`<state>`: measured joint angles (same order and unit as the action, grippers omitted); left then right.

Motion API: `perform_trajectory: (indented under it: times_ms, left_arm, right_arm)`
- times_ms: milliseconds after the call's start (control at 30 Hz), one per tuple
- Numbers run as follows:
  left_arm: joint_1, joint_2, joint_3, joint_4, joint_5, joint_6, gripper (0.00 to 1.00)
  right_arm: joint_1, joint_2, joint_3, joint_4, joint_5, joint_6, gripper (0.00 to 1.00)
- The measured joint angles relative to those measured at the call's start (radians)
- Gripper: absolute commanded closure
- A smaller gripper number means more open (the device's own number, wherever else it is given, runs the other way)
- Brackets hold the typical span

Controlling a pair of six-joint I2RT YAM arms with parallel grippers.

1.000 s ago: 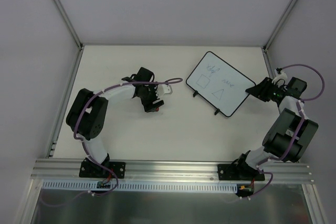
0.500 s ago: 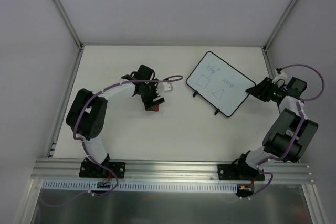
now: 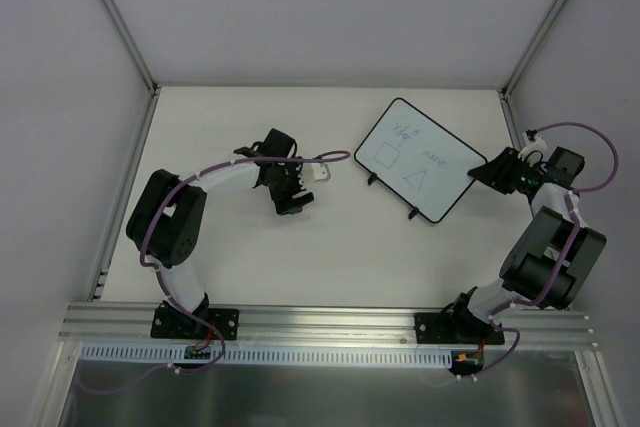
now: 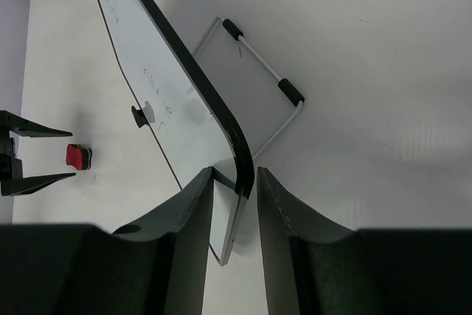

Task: Erase the whiteboard

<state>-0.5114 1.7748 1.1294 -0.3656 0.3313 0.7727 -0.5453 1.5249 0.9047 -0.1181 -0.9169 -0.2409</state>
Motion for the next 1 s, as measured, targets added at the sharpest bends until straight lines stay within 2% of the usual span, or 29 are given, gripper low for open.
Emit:
perform_trajectory:
  times_ms: [333, 800, 1000]
  left_arm:
    - [0.0, 0.0, 0.0, 0.0, 0.0, -0.002, 0.34]
    - [-0.014, 0.006, 0.0, 0.0, -0.005, -0.006, 0.34]
    - [-0.013, 0.008, 0.0, 0.0, -0.028, -0.011, 0.38]
  right_arm:
    - [0.0, 0.0, 0.0, 0.0, 0.0, 0.0, 0.67]
    - [0.0, 0.0, 0.0, 0.0, 0.0, 0.0, 0.67]
    - [0.0, 0.0, 0.0, 0.0, 0.0, 0.0, 0.67]
